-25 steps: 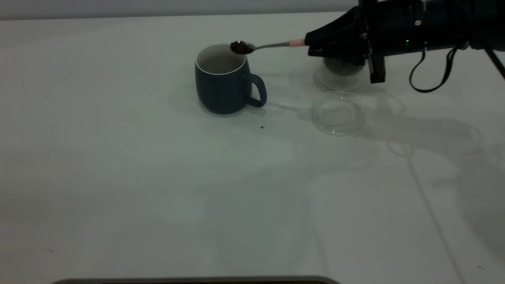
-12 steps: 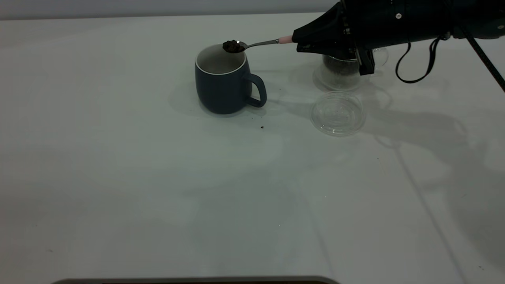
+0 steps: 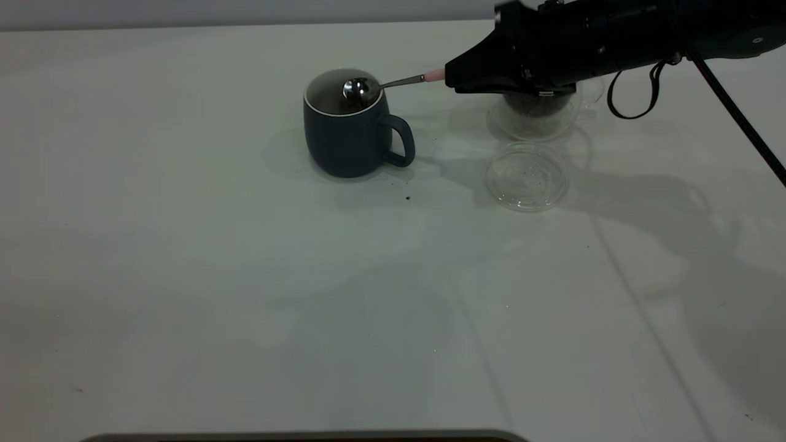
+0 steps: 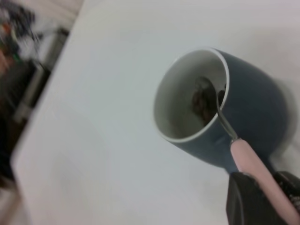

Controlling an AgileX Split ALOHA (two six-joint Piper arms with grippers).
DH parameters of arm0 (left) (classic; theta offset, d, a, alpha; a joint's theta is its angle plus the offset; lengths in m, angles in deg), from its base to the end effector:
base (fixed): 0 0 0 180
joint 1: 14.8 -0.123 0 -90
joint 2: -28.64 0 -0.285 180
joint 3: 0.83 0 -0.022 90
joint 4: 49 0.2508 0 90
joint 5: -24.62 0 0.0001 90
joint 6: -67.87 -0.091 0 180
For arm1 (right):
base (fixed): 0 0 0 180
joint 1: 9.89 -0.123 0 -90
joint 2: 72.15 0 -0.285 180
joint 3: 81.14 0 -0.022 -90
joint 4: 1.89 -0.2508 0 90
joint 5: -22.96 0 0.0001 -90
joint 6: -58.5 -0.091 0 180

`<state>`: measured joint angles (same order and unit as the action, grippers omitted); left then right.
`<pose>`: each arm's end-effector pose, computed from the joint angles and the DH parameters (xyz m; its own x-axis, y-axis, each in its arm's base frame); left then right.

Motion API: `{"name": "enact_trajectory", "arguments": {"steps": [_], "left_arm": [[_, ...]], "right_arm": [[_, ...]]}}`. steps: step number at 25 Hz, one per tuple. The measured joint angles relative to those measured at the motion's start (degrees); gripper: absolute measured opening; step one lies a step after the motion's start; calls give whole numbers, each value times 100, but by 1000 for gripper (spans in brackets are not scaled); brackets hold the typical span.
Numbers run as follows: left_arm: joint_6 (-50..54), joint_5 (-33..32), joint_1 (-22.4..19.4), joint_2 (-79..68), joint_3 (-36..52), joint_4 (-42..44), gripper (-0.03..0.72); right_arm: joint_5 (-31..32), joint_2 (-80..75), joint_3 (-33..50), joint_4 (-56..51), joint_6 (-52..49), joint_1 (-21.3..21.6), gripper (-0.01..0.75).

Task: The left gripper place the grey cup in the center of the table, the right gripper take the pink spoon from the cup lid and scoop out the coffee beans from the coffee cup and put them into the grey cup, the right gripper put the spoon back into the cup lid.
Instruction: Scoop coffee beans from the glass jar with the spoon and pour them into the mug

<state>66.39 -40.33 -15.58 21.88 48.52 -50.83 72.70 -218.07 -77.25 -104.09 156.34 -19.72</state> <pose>-0.0092 -0.0028 0.2677 -0.5155 0.0053 -0.8568 0.0175 0.9998 -0.0044 0.4056 0.1392 0.0336 -0.8100 -0.0153 -0.5863 -0.4847 0.5804 0.6544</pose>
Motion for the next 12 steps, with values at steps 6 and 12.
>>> {"name": "enact_trajectory", "arguments": {"steps": [6, 12], "left_arm": [[-6, 0, 0, 0, 0, 0, 567], [-6, 0, 0, 0, 0, 0, 567]], "right_arm": [[-30, 7, 0, 0, 774, 0, 106], [403, 581, 218, 230, -436, 307, 106]]}}
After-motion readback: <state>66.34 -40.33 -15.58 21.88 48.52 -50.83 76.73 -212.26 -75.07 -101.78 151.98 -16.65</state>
